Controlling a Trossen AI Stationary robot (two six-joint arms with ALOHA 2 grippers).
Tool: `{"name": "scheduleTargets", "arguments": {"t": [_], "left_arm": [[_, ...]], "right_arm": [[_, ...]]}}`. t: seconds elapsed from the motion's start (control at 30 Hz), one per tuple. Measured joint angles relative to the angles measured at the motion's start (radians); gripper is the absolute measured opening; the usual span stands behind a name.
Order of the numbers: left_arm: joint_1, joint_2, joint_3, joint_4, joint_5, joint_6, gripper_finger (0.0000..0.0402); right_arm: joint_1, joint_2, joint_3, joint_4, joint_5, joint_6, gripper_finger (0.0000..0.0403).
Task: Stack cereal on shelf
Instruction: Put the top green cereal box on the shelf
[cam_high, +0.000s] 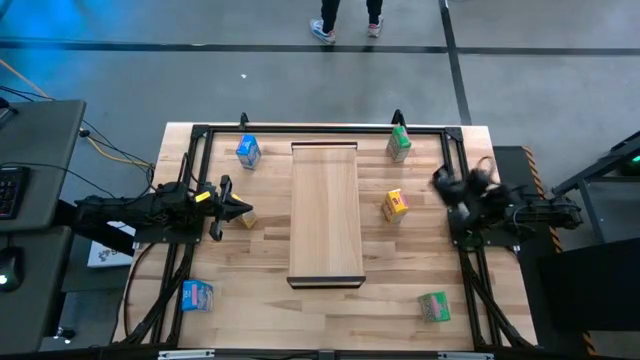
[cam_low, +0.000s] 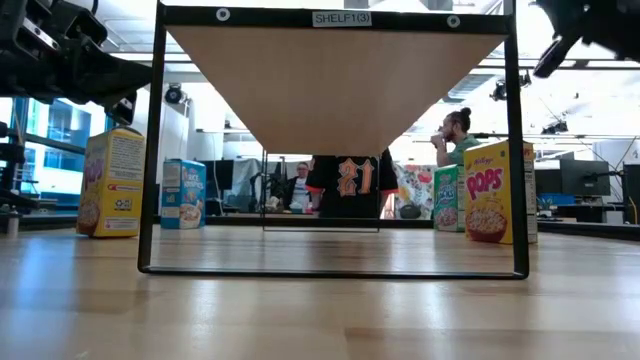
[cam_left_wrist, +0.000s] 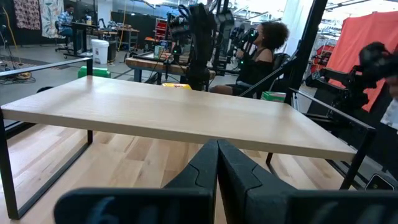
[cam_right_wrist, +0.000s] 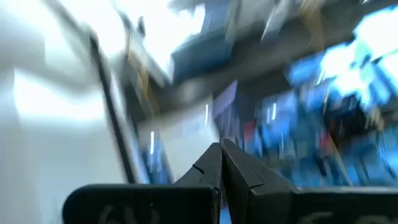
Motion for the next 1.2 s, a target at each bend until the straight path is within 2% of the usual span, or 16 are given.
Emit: {"name": "scheduleTargets", "arguments": {"t": [0.1,0.17,0.23,0.3,0.43,0.53,0.63,0.83,1.03,1.2], "left_arm": [[0.000,0.000,0.000,0.000,0.000,0.000,0.0000],[0.000,0.000,0.000,0.000,0.000,0.000,0.0000],[0.000,0.000,0.000,0.000,0.000,0.000,0.0000],[0.000,0.000,0.000,0.000,0.000,0.000,0.0000],[0.000,0.000,0.000,0.000,0.000,0.000,0.0000],[0.000,0.000,0.000,0.000,0.000,0.000,0.0000],[0.000,0.000,0.000,0.000,0.000,0.000,0.0000],[0.000,0.000,0.000,0.000,0.000,0.000,0.0000],[0.000,0.000,0.000,0.000,0.000,0.000,0.0000],[0.000,0.000,0.000,0.000,0.000,0.000,0.0000]], "right_arm": [[0.000,-0.001,0.004,0.169,0.196,0.034,0.0000],[-0.003,0.001,0.034,0.145,0.318,0.032,0.0000],[-0.007,0.009,0.087,0.051,0.395,0.041,0.0001],[-0.016,0.040,0.156,-0.122,0.452,0.085,0.0010],[-0.067,0.184,0.324,-0.440,0.491,0.145,0.0060],[-0.142,0.350,0.448,-0.623,0.479,0.188,0.0123],[-0.246,0.531,0.579,-0.784,0.414,0.218,0.0193],[-0.509,0.890,0.866,-1.106,0.295,0.165,0.0308],[-0.717,1.200,1.099,-1.411,0.165,0.176,0.0355],[-0.782,1.369,1.156,-1.445,0.065,0.175,0.0360]]}}
